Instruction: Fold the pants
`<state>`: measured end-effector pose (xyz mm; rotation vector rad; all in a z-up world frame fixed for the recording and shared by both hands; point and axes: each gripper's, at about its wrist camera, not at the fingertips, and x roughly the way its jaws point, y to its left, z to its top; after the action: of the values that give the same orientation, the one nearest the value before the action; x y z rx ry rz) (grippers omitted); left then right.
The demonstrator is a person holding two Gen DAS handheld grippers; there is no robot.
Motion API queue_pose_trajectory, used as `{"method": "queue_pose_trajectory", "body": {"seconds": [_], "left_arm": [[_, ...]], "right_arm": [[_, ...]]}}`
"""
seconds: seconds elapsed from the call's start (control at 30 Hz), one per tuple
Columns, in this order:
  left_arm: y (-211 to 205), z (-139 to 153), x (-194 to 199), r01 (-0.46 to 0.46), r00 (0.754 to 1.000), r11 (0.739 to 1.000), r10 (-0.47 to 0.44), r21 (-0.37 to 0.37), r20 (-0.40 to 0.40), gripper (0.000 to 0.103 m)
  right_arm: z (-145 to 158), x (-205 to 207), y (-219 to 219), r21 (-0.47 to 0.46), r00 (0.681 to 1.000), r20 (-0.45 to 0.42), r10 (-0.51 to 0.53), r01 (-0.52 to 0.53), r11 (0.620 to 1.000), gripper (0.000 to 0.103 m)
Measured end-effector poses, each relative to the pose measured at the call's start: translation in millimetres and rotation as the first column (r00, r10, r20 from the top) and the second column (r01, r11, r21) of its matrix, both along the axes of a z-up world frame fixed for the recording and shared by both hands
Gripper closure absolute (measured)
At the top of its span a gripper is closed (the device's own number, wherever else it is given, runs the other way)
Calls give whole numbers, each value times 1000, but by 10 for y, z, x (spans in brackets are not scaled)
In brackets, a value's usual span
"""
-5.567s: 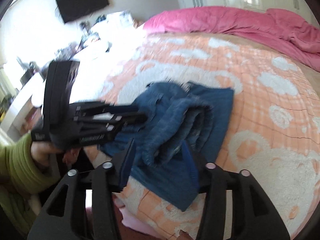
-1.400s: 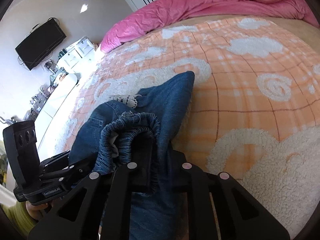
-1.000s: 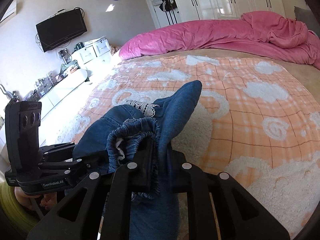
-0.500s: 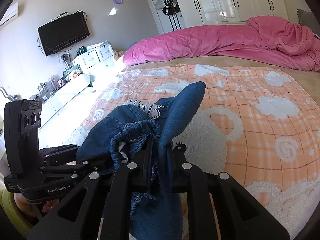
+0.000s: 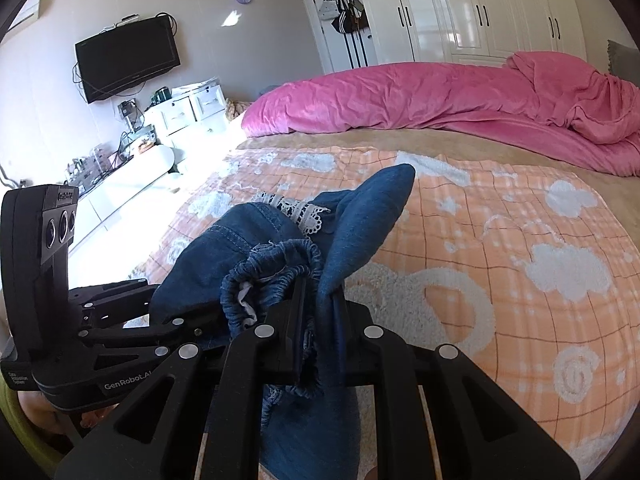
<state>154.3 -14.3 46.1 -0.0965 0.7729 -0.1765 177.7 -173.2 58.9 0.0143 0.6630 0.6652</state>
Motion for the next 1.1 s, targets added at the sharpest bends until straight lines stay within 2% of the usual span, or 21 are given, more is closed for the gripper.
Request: {"method": "queue_pose_trajectory", "body": {"seconds": [0.43, 0.63, 0.87, 1.1], "left_arm": [[103, -230, 330, -33, 999, 999, 33, 7, -36, 80], [156, -415, 429, -44, 995, 999, 43, -11, -88, 80], [185, -513, 462, -58, 993, 998, 58, 0, -100, 79], [181, -568, 449, -70, 992, 998, 70, 5, -102, 73]], "right_arm": [[-180, 297, 177, -66, 1000, -31, 0, -2, 998, 92], [-409, 442, 135, -63, 993, -113, -46, 39, 997, 92], [-592, 588, 12, -56, 977, -187, -105, 96, 994, 92], [-815, 693, -93, -72, 947, -276, -164, 150, 986, 90]]}}
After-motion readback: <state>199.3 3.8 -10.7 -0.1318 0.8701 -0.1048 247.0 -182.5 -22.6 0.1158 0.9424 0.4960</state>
